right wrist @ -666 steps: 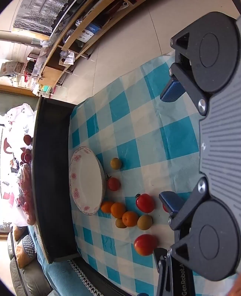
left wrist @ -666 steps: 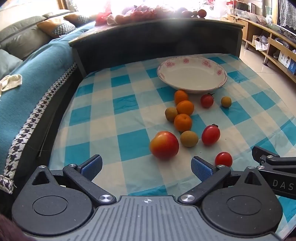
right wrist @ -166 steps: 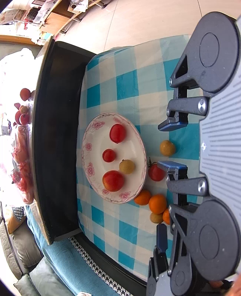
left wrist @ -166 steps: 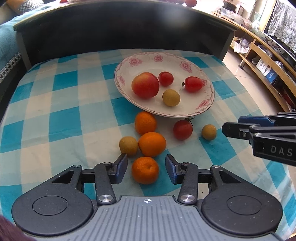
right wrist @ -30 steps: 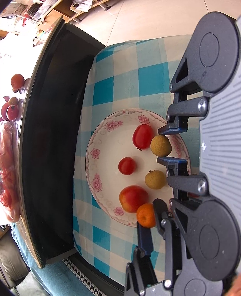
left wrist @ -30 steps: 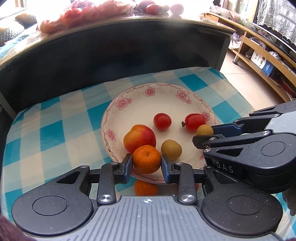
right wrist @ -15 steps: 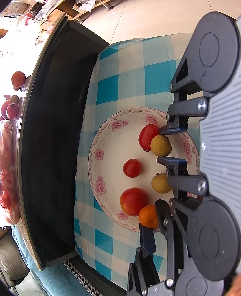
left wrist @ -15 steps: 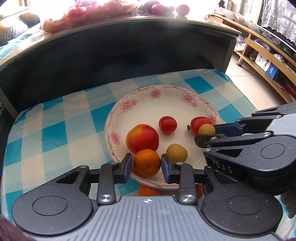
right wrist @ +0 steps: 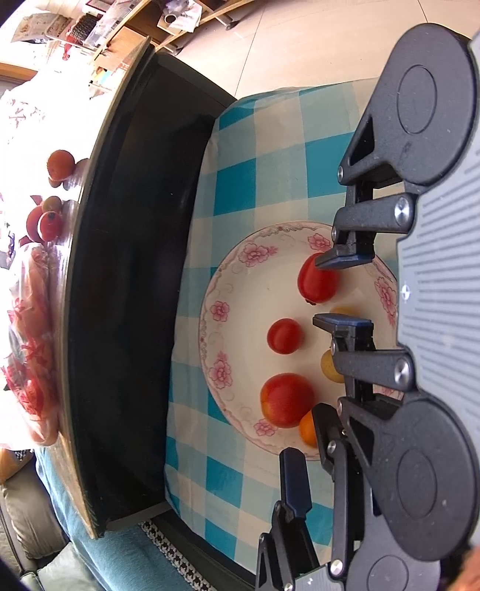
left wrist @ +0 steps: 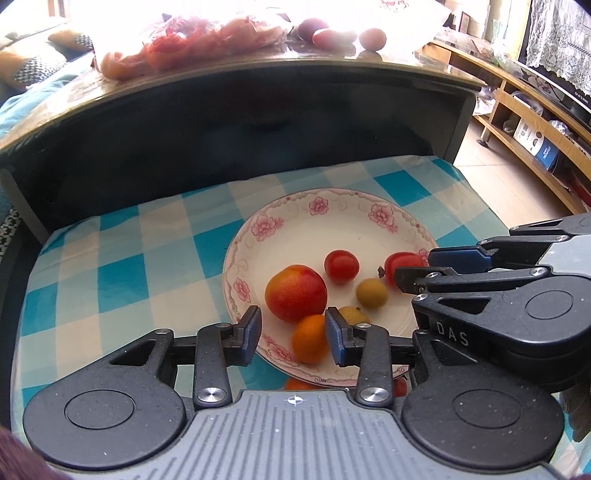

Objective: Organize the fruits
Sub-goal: 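Open both grippers to drop the mandarin and yellow fruit into the bowl, then withdraw both grippers from the bowl toward the remaining fruit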

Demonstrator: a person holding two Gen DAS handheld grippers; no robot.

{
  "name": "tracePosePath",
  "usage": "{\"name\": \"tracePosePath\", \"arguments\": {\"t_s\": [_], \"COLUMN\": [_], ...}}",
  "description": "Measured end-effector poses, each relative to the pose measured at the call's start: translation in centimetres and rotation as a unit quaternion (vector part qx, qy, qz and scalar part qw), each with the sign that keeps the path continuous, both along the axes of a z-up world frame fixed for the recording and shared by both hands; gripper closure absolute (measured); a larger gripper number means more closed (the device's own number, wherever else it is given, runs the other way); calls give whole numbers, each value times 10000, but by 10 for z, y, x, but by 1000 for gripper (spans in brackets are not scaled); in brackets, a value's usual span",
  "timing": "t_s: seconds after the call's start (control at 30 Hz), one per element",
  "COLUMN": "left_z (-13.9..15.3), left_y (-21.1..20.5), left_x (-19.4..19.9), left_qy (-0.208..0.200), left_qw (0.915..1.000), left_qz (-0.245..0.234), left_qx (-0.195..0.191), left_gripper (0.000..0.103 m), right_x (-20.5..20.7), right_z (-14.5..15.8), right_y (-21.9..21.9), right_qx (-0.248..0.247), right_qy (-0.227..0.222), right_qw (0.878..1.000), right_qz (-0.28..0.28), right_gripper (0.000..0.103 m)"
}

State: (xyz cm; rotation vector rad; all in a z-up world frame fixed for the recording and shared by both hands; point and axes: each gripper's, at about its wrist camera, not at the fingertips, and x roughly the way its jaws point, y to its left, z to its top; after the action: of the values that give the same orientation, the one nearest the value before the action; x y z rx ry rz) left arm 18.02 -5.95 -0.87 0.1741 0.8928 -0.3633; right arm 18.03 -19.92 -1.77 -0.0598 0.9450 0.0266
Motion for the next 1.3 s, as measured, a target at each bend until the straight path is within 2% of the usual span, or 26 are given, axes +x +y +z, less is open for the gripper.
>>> {"name": "tracePosePath", "arguments": {"t_s": [0.47,0.77,0.97,1.3], "left_z": [14,19,22,16], "left_y": [2,2,7,10], "left_x": [-9,-25,-40,-77], "left_qy": [-209,-311,-293,-174], "left_qw": [9997,9994,9994,9983], "left_qz": [-33,-153,-193,-452], "left_qx": [-92,8,9,314], "left_gripper": [49,48,47,47], "right_x": [-10,-22,-40,-78], "right_z": [16,25,32,22], "right_y": [1,4,6,14], "right_qx": [-50,-203,-77,169], "right_qy": [-286,-345,-242,194], "right_qw": [9995,9988,9993,9989], "right_qz": [-139,-280,-292,-390], "right_gripper": [74,73,73,72]}}
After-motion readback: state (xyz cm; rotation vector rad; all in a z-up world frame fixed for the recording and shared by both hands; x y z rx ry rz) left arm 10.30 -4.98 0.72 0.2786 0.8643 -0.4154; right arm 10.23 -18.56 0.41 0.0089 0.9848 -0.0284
